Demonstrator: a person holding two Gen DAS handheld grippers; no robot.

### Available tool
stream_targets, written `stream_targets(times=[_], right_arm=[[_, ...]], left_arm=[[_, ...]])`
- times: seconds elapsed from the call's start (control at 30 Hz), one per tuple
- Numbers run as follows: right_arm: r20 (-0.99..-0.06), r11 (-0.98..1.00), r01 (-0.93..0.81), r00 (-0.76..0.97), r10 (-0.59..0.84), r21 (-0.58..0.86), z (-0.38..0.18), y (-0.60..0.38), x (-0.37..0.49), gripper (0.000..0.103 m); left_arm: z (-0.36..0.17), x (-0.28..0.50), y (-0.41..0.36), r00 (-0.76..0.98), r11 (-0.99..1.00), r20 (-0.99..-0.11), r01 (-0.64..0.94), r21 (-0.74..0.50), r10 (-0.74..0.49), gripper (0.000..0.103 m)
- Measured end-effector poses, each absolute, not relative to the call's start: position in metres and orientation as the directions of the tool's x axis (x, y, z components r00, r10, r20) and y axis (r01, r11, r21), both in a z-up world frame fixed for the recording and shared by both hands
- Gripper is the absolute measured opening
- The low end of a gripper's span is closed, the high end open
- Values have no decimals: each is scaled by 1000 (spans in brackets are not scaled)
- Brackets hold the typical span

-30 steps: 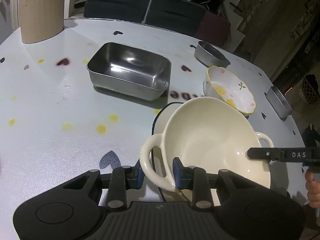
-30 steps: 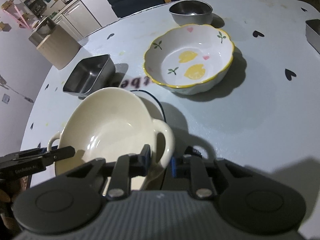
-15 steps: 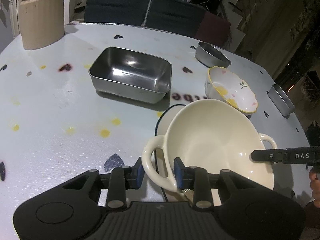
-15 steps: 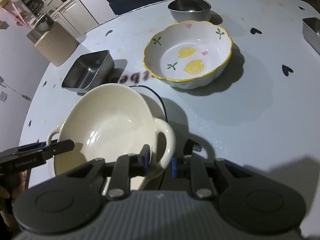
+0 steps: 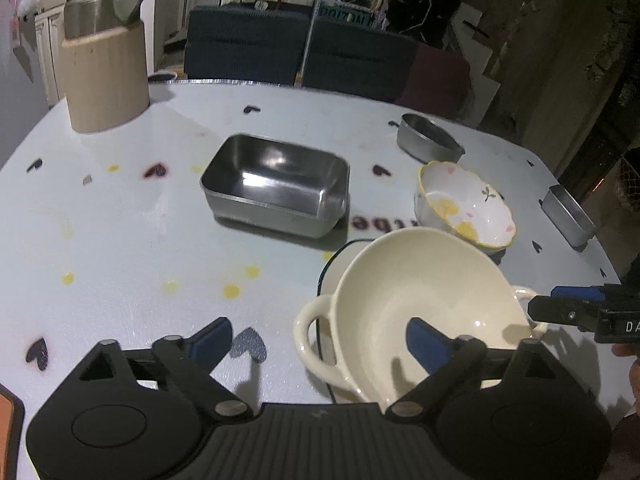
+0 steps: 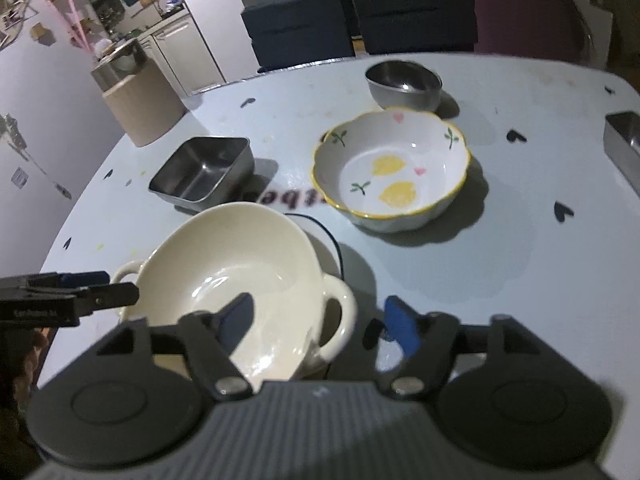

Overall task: Organize plates and bowls
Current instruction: 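Open both grippers and release the cream bowl handles, then reach both grippers to the yellow-rimmed lemon bowl and close on its rim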

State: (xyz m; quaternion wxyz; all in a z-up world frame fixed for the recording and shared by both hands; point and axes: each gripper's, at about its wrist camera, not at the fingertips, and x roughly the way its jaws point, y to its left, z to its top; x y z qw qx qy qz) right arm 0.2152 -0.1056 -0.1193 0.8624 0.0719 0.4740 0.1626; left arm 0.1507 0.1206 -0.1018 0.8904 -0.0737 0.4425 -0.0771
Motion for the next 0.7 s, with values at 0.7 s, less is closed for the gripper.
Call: stream_targets(times=[0.7], right_arm=[[-725, 971, -119, 648, 234, 208, -87, -168, 224, 103]], left_arm=[[-58, 199, 60, 674, 985, -718, 135, -111, -174, 103]])
